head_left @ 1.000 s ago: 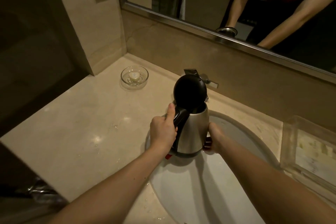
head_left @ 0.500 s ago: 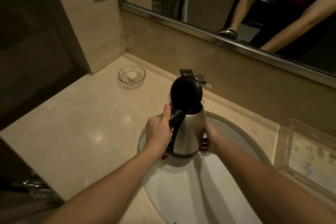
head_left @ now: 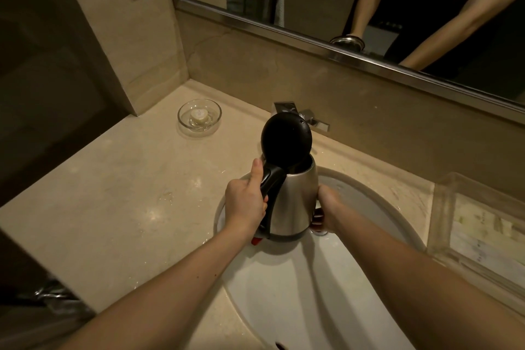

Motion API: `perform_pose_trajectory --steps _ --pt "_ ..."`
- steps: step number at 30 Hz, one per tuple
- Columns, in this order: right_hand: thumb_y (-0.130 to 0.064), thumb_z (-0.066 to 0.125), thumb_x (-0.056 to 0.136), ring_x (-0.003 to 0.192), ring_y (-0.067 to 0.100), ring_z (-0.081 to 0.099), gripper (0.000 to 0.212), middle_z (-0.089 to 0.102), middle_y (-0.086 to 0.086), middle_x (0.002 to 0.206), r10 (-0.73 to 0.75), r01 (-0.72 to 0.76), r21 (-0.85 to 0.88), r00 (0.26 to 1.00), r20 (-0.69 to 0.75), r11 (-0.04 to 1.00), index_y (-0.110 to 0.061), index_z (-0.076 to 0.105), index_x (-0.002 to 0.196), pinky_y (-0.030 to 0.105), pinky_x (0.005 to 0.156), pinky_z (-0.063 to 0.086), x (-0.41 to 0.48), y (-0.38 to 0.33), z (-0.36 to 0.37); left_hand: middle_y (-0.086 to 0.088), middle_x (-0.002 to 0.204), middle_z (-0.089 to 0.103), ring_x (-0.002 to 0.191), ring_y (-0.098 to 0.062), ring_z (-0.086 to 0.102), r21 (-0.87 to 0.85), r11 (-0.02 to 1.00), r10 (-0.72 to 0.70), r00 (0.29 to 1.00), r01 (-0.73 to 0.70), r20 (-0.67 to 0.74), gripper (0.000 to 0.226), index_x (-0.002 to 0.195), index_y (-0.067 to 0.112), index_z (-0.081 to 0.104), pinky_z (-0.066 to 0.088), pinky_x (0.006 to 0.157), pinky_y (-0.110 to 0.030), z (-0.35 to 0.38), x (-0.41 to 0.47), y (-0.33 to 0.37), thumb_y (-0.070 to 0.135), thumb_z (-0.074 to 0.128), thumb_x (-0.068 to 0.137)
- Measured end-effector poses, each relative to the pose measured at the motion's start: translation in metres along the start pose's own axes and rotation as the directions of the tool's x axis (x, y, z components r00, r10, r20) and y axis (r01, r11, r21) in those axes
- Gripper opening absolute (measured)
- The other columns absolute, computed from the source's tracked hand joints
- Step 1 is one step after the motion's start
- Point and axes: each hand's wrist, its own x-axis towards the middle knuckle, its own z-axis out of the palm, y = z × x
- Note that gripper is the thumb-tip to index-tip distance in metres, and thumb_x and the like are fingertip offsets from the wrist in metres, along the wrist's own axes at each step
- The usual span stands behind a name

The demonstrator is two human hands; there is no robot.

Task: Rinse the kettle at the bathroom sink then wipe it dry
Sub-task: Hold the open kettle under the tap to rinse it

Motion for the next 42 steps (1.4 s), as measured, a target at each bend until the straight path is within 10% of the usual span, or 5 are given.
perform_pose_trajectory --steps 42 --pt "-0.031 0.047 0.092 0.099 0.035 0.055 0.033 0.057 0.021 0.116 -0.038 0.038 -0.014 0.999 -0.013 0.999 -0.008 0.054 0.113 0.041 0.063 0.049 -0.0076 -0.0044 -0.0045 -0.006 0.045 0.045 0.032 -0.012 0.042 0.033 0.999 0.013 1.0 -0.013 0.006 0.063 0.054 0.008 0.049 0.034 0.038 -0.023 0.0028 -0.0018 0.0061 0.055 0.045 0.094"
